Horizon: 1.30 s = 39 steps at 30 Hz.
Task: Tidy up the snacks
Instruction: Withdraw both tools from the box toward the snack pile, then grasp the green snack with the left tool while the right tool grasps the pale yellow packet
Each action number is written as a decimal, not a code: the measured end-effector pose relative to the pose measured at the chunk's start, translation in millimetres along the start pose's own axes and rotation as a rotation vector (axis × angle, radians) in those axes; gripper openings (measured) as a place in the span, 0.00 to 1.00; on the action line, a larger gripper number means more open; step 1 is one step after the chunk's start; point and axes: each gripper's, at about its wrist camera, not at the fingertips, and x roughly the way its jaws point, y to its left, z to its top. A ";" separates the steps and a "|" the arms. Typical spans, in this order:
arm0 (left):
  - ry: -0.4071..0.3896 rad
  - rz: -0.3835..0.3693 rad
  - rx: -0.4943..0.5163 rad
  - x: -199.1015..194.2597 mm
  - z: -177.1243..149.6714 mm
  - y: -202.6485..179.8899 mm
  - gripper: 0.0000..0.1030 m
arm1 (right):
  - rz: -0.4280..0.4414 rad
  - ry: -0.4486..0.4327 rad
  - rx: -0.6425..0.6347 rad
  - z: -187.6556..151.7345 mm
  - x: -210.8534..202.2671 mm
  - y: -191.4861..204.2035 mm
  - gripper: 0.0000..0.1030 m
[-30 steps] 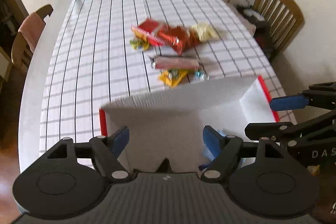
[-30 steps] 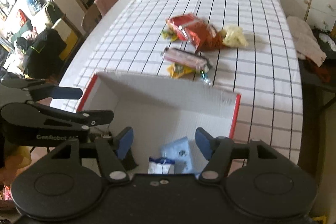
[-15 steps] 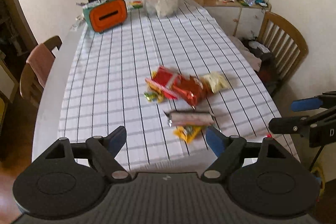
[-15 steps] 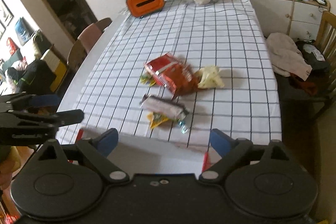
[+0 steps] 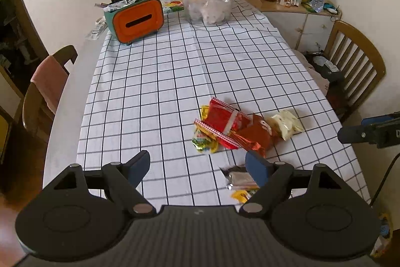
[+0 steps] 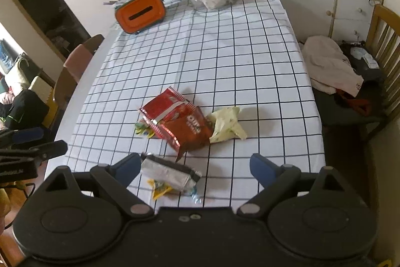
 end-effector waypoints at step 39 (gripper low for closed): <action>0.261 -0.105 -0.058 201.6 23.3 28.6 0.67 | -0.113 0.154 0.088 44.3 157.1 -32.7 0.53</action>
